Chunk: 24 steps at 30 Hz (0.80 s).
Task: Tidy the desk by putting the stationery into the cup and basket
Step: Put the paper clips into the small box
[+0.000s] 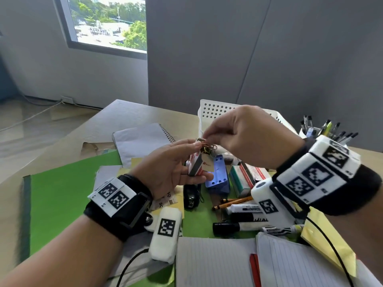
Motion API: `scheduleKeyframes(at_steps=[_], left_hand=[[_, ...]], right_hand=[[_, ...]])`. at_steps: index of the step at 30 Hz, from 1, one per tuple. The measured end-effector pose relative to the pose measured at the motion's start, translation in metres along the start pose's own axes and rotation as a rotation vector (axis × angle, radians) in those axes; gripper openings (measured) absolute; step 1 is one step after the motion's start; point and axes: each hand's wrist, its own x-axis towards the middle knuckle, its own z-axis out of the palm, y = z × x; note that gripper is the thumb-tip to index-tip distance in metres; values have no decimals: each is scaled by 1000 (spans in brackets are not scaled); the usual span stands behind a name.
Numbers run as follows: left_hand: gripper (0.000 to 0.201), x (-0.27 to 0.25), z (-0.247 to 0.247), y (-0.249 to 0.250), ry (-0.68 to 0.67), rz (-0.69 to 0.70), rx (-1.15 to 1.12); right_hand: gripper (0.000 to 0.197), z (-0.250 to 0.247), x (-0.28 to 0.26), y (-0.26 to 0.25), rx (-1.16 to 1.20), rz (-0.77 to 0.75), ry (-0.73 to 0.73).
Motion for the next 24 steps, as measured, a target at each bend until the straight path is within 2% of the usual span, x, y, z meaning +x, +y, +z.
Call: scheduleKeyframes(at_steps=[2, 7, 12, 17, 24], left_hand=[[49, 0, 0, 0, -10, 3, -4], [52, -1, 1, 0, -45, 8, 11], [52, -5, 3, 2, -57, 5, 50], [48, -4, 4, 1, -56, -13, 52], [48, -4, 8, 2, -24, -17, 71]], right_hand=[[12, -6, -4, 2, 80, 13, 33], [14, -9, -9, -4, -7, 17, -150], [14, 0, -5, -3, -2, 10, -98], [12, 0, -4, -2, -3, 28, -114], [18, -6, -1, -1, 6, 35, -225]])
